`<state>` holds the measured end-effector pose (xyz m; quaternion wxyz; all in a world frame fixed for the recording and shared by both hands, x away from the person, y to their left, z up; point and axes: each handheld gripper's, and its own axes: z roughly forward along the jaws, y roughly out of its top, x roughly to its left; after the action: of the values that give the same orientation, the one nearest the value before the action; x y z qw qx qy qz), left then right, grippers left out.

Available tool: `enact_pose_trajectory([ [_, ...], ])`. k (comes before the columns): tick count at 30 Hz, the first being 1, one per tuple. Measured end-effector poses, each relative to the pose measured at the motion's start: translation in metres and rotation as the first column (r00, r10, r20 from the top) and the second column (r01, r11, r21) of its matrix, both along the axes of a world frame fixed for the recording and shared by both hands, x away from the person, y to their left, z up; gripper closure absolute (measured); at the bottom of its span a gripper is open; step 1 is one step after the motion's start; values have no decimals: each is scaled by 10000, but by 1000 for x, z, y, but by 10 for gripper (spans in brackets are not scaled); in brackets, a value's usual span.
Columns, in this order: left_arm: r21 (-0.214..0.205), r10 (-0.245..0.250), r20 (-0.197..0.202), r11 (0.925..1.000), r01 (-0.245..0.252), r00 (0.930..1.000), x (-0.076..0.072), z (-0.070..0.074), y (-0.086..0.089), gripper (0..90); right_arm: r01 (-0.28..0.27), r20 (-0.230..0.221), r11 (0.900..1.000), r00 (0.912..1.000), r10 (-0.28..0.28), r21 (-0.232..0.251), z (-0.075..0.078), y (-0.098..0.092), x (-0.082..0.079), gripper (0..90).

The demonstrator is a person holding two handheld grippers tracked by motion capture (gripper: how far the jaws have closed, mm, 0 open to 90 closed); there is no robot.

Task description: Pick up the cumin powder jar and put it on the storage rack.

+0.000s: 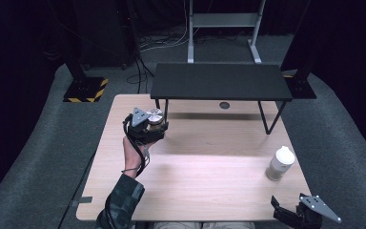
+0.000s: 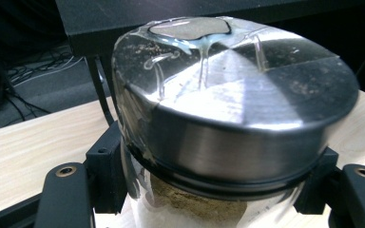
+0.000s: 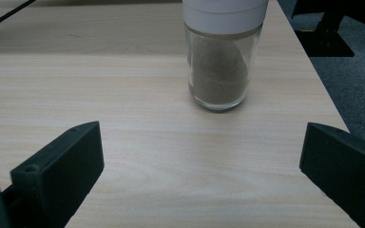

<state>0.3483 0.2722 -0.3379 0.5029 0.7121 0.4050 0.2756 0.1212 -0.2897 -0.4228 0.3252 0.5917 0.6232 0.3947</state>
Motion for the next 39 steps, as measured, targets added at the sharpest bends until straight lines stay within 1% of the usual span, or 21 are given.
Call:
enact_pose_trajectory([
  [12, 7, -89, 40, 10000, 89, 10000, 11, 10, -4, 300, 14, -34, 10000, 10000, -14, -51, 1, 1, 0, 0],
  [26, 86, -102, 185, 9999, 100, 9998, 23, 27, -6, 300, -3, -74, 10000, 10000, 3, -91, 1, 1, 1, 0],
  [32, -7, -65, 172, 10000, 66, 9998, 30, 33, -7, 300, 7, -102, 10000, 9999, -8, -86, 1, 1, 1, 0],
  [39, 107, -89, 181, 9999, 87, 9998, 37, 42, -9, 301, 19, -122, 9999, 9999, -21, -103, 1, 1, 1, 0],
])
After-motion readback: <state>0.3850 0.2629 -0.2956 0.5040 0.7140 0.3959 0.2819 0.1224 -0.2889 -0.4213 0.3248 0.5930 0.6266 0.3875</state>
